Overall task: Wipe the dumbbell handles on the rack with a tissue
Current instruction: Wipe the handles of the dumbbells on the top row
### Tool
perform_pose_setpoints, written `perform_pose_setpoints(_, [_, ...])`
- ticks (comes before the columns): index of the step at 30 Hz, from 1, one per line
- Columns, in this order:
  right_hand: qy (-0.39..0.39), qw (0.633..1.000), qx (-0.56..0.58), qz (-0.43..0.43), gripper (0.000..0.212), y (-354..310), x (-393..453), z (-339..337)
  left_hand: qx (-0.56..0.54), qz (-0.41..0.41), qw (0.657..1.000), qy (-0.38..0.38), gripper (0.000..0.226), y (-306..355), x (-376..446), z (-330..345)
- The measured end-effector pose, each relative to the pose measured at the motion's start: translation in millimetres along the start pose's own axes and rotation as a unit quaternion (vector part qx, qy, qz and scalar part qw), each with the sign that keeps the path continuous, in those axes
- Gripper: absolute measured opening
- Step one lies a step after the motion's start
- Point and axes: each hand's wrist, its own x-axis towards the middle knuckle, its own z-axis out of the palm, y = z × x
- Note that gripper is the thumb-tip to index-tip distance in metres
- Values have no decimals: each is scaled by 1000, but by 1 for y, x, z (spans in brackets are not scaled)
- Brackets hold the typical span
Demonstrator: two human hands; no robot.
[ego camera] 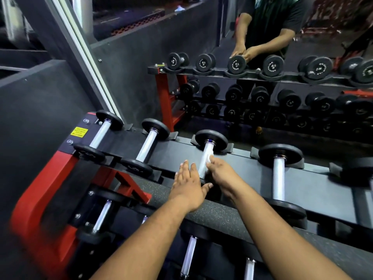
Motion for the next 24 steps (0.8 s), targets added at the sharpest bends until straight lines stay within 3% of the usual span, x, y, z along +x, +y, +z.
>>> perform_pose_setpoints(2, [58,998,25,9,14,-16,16,8,10,-4,1000,-5,87,0,1,-1])
perform_pose_setpoints(4, [77,997,30,14,32,-17,24,11,15,-7,1000,-5,87,0,2,-1])
perform_pose_setpoints(5, [69,997,22,20,36,-18,16,12,13,-8,1000,-5,87,0,2,0])
perform_pose_setpoints(8, [-13,999,-8,36,9,-10,-14,7,11,-10,1000,-6,87,-2,2,0])
perform_pose_setpoints(10, [-61,996,23,64,9,-10,-26,-1,9,-8,1000,-9,86,-1,2,0])
perform_pose_setpoints(16, [65,962,245,99,19,-44,8,-2,28,-13,999,-12,87,1,2,-1])
perform_pose_setpoints(24, [59,951,269,141,17,-59,18,10,34,-13,999,-8,87,1,2,0])
